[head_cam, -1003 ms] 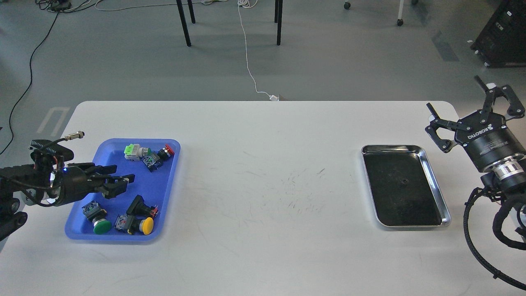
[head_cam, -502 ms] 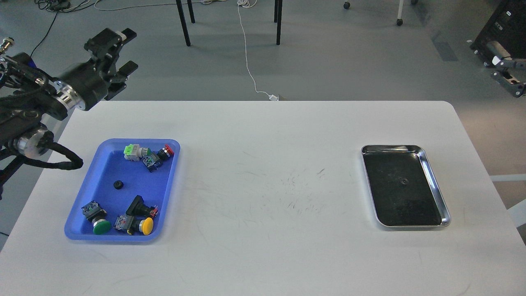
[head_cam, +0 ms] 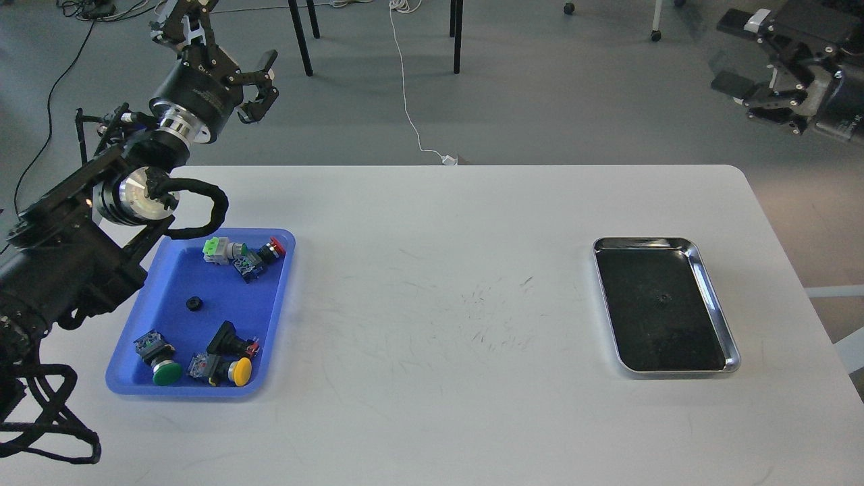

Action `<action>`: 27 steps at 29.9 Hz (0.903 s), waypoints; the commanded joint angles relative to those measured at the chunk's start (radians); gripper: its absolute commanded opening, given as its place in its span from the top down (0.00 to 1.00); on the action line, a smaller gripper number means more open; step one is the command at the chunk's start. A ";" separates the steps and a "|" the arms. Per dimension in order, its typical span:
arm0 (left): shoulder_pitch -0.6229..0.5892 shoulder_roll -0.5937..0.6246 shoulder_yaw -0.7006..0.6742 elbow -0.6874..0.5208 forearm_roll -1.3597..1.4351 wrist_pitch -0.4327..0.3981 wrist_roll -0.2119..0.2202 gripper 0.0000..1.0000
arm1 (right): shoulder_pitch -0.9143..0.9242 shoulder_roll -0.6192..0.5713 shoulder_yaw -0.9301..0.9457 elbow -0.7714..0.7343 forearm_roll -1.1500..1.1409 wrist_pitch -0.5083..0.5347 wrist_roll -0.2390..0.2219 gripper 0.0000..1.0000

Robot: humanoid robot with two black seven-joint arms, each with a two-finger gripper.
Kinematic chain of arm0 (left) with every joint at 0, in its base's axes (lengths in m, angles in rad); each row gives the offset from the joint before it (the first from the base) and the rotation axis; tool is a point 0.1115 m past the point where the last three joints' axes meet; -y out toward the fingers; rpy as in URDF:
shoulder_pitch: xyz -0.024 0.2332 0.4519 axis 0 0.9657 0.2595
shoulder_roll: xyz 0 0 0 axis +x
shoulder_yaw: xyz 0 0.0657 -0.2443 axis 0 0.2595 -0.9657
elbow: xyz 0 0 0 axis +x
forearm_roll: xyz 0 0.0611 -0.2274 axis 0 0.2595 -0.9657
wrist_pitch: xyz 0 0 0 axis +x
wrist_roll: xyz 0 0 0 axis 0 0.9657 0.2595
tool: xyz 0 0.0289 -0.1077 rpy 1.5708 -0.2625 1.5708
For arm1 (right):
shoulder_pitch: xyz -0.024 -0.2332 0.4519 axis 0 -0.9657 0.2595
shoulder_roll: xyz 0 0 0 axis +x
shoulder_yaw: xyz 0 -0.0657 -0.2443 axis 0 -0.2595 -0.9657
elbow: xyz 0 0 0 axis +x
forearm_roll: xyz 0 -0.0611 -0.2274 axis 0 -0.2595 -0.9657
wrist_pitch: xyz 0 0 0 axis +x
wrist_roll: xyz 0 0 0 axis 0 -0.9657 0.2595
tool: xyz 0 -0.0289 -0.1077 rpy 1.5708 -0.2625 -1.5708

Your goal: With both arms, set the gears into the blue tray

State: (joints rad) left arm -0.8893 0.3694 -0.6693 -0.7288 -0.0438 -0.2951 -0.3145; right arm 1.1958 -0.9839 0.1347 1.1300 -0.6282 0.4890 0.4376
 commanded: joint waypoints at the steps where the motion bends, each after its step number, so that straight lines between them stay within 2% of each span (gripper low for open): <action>1: 0.003 -0.013 -0.003 0.012 -0.022 -0.007 0.000 0.02 | 0.039 0.089 -0.122 -0.039 -0.115 0.000 0.001 0.02; 6: 0.018 -0.010 -0.004 0.012 -0.030 -0.009 0.000 0.02 | 0.087 0.201 -0.243 -0.097 -0.381 -0.038 -0.004 0.03; 11: 0.020 -0.007 -0.010 0.011 -0.042 -0.012 -0.001 0.02 | 0.140 0.304 -0.476 -0.134 -0.545 -0.067 -0.014 0.03; 18: 0.020 -0.003 -0.010 0.003 -0.044 -0.013 -0.005 0.02 | 0.145 0.320 -0.648 -0.214 -0.816 -0.076 -0.004 0.08; 22: 0.024 -0.001 -0.010 0.002 -0.044 -0.013 -0.006 0.02 | 0.094 0.336 -0.673 -0.260 -0.857 -0.176 -0.004 0.19; 24: 0.026 -0.001 -0.010 0.002 -0.044 -0.013 -0.006 0.02 | 0.078 0.346 -0.675 -0.268 -0.858 -0.190 -0.004 0.26; 27: 0.030 0.008 -0.010 0.002 -0.044 -0.013 -0.006 0.02 | 0.058 0.366 -0.676 -0.283 -0.857 -0.191 -0.004 0.28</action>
State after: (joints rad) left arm -0.8628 0.3705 -0.6797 -0.7272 -0.0875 -0.3084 -0.3206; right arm 1.2745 -0.6355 -0.5396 0.8599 -1.4847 0.3048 0.4347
